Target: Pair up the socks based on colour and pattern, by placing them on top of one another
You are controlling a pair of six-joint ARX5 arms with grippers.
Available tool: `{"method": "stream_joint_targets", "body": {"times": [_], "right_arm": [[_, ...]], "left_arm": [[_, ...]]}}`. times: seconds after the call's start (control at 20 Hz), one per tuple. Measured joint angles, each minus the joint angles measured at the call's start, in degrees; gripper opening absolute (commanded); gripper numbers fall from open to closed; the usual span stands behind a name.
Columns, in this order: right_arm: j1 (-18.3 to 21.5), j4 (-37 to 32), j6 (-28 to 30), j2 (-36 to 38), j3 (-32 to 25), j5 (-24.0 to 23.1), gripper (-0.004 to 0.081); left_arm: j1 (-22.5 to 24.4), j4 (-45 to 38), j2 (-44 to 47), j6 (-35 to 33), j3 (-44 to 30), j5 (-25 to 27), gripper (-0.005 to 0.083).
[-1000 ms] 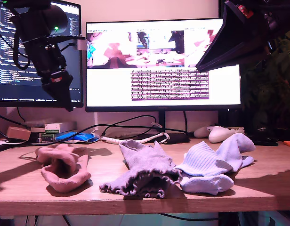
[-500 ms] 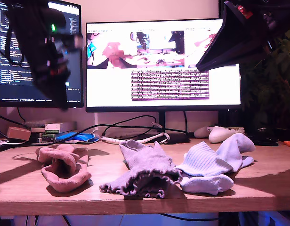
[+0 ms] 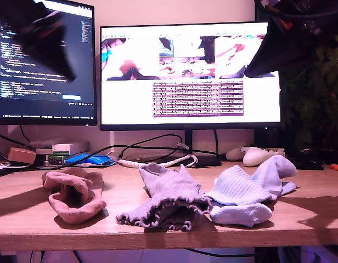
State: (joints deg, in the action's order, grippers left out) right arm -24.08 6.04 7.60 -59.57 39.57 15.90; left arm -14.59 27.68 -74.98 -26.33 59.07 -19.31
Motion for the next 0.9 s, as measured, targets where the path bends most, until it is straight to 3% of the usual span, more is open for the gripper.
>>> {"method": "stream_joint_targets", "body": {"times": [0.15, 0.3, 0.35, 0.5, 0.55, 0.6, 0.7, 0.75, 0.9], "right_arm": [[0.0, -0.1, 0.0, 0.0, 0.0, 0.0, -0.0010], [0.0, -0.1, 0.0, 0.0, 0.0, 0.1, -0.0010], [0.0, -0.1, 0.0, 0.0, 0.0, 0.2, -0.0010], [0.0, -0.1, 0.0, 0.0, 0.0, 0.4, -0.0010], [0.0, -0.1, 0.0, 0.0, 0.0, 0.5, -0.0010], [0.0, -0.1, 0.0, 0.0, 0.0, 0.5, -0.0010], [0.0, 0.0, 0.0, 0.0, 0.0, 0.5, -0.0010], [0.0, -0.1, 0.0, 0.0, 0.0, 0.5, -0.0010], [0.0, 0.0, 0.0, 0.0, 0.0, 0.5, -0.0010]], "left_arm": [[-0.7, -5.7, 9.8, -2.1, -14.1, -2.3, -0.0021], [-1.6, -4.0, 15.6, -2.7, -18.3, -2.5, -0.0013], [-1.9, -2.9, 15.0, -5.2, -18.3, -2.7, 0.0042], [-3.1, -1.9, 8.5, -12.4, -18.3, -2.4, 0.0357], [-3.5, -1.8, 6.6, -16.3, -18.4, -1.7, 0.0409], [-4.0, -1.8, 5.2, -16.7, -18.4, -1.0, 0.0418], [-4.6, -1.9, 4.3, -25.6, -18.5, 1.7, 0.0418], [-4.7, -2.4, 4.1, -25.6, -18.5, 2.8, 0.0418], [-4.8, -6.5, 2.7, -34.0, -18.5, 5.2, 0.0418]]}}
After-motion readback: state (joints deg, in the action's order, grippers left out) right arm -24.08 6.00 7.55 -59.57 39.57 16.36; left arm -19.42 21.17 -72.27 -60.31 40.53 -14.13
